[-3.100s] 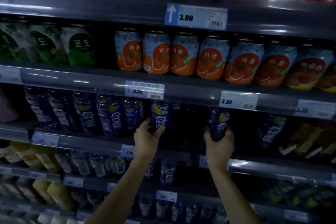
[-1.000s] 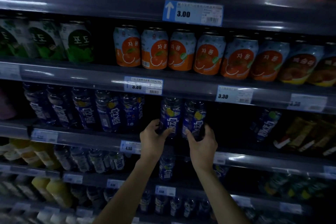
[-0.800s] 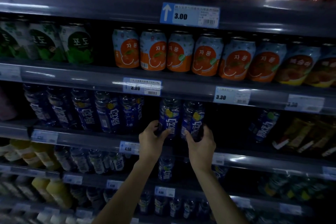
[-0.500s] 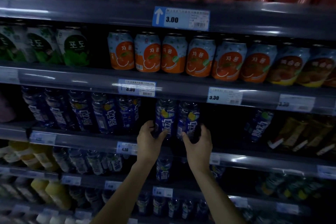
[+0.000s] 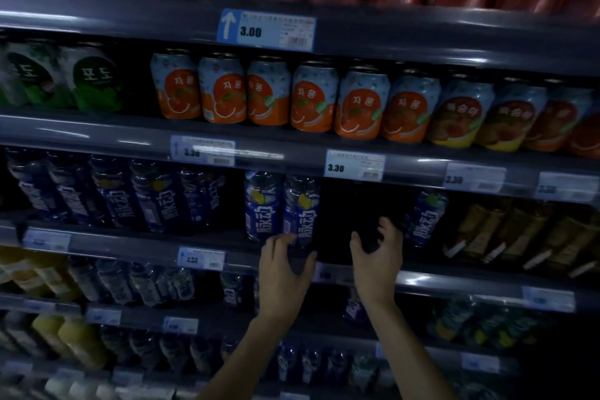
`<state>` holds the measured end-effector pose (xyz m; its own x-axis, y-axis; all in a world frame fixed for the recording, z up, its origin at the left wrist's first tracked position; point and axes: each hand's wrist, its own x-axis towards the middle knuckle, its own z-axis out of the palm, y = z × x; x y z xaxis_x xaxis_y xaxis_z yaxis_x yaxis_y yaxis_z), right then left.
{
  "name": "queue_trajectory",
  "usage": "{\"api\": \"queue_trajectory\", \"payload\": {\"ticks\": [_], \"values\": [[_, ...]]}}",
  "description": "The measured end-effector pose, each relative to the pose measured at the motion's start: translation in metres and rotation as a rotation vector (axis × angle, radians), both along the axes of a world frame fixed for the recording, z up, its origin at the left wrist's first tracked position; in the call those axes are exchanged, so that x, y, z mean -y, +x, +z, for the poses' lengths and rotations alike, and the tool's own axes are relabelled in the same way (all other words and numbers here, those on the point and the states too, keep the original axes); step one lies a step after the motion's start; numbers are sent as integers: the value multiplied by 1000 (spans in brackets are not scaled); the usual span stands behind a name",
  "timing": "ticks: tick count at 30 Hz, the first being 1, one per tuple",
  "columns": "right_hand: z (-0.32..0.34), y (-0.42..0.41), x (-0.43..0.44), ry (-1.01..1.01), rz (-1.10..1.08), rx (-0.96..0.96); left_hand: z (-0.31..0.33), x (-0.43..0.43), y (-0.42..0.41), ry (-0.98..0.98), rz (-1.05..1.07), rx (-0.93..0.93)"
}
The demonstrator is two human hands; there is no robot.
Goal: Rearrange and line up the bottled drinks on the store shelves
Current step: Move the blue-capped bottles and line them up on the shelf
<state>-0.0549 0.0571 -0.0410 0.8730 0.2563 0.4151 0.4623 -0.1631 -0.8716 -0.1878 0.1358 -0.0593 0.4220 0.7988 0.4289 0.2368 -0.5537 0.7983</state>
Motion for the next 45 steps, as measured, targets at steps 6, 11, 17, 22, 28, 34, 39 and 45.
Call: {"api": "queue_trajectory", "payload": {"ticks": [6, 11, 17, 22, 28, 34, 39, 45], "values": [[3, 41, 28, -7, -104, 8, -9, 40, 40, 163, -113, -204], [2, 62, 41, 83, -128, 8, -18, 53, 64, 335, -78, -356], [-3, 79, 40, 122, -102, -3, -27, 58, 68, 409, -4, -383], [0, 88, 34, 179, -101, -34, -26, 55, 66, 490, -2, -401], [-2, 100, 29, 305, -69, -109, -28, 54, 63, 517, -37, -448], [-5, 109, 27, 319, -54, -186, -28, 52, 60, 567, -64, -448], [-7, 114, 29, 298, -64, -197, -26, 51, 61, 519, -70, -445], [-6, 111, 35, 248, -57, -180, -26, 51, 62, 480, -79, -435]]}}
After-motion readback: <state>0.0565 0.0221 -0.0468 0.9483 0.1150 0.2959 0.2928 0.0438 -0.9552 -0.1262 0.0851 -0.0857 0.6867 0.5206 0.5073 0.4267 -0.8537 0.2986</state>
